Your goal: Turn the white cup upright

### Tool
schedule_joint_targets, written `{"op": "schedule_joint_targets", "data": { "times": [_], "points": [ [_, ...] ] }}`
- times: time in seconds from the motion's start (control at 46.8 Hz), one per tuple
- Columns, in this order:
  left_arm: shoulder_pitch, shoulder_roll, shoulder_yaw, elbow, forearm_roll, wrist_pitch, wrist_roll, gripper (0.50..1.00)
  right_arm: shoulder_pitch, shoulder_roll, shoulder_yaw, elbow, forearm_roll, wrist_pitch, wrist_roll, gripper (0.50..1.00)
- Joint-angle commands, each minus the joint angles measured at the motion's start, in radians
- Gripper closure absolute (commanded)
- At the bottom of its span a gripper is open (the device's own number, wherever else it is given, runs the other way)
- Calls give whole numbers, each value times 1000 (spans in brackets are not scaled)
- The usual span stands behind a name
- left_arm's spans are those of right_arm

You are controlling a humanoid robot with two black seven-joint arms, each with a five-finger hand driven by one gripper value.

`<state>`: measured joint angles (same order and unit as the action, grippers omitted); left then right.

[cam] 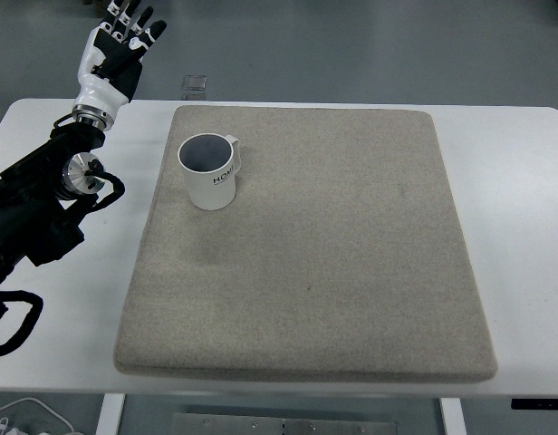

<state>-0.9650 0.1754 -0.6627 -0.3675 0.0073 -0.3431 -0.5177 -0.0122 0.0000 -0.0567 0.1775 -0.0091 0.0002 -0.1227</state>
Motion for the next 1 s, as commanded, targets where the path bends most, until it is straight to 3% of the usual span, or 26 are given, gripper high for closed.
{"op": "schedule_joint_targets", "data": {
  "times": [0.0,0.235,0.47,0.726,0.854,0.982],
  "points": [
    [0,-17,-2,22,-1,27,74,506,0,0,0,-1,0,0,0,570],
    [8,-24,-20,41,-148,36,257,504,0,0,0,0,0,0,0,570],
    [11,-25,-21,62,-314,38,364,504,0,0,0,0,1,0,0,570],
    [11,-27,-21,65,-464,44,439,504,0,0,0,0,3,0,1,570],
    [11,-27,-43,64,-509,102,453,504,0,0,0,0,3,0,0,570],
    [11,-27,-83,64,-509,110,456,504,0,0,0,0,3,0,0,570]
  ]
}}
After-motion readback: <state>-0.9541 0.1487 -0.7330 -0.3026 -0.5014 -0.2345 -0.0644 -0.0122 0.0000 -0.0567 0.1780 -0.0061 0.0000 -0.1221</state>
